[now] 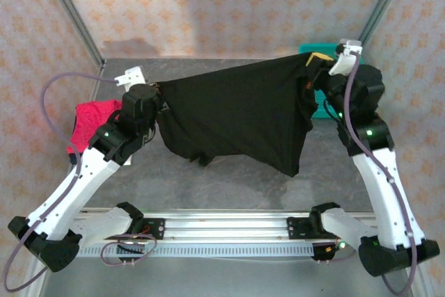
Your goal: Fold and stack the t-shirts
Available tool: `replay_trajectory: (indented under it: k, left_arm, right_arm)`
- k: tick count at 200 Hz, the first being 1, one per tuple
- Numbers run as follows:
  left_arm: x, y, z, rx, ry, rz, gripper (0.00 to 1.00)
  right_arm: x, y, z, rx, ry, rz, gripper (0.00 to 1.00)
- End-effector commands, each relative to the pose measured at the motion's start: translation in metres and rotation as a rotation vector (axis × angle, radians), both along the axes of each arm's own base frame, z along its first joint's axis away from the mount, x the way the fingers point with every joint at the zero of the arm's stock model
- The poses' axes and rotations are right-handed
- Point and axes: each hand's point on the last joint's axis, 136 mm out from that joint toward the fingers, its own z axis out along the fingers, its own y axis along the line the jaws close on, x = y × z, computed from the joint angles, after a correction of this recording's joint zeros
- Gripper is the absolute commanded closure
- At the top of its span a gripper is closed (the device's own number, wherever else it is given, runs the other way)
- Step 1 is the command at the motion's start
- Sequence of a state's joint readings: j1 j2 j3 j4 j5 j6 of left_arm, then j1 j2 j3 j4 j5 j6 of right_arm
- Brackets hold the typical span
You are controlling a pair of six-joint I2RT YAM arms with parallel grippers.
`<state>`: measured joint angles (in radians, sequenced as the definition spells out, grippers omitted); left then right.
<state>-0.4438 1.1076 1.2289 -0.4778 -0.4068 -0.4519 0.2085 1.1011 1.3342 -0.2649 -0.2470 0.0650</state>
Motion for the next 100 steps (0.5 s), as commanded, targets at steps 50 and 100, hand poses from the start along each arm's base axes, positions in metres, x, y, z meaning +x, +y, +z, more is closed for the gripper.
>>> replay_trajectory:
  k: [50, 100]
  left_arm:
    - [0.072, 0.022, 0.078, 0.046, -0.074, 0.000, 1.00]
    - [0.042, 0.034, 0.072, 0.047, -0.098, 0.022, 1.00]
  right_arm:
    - [0.067, 0.033, 0.069, 0.036, -0.131, 0.103, 1.00]
    - [0.049, 0.032, 0.029, 0.044, -0.095, 0.118, 1.00]
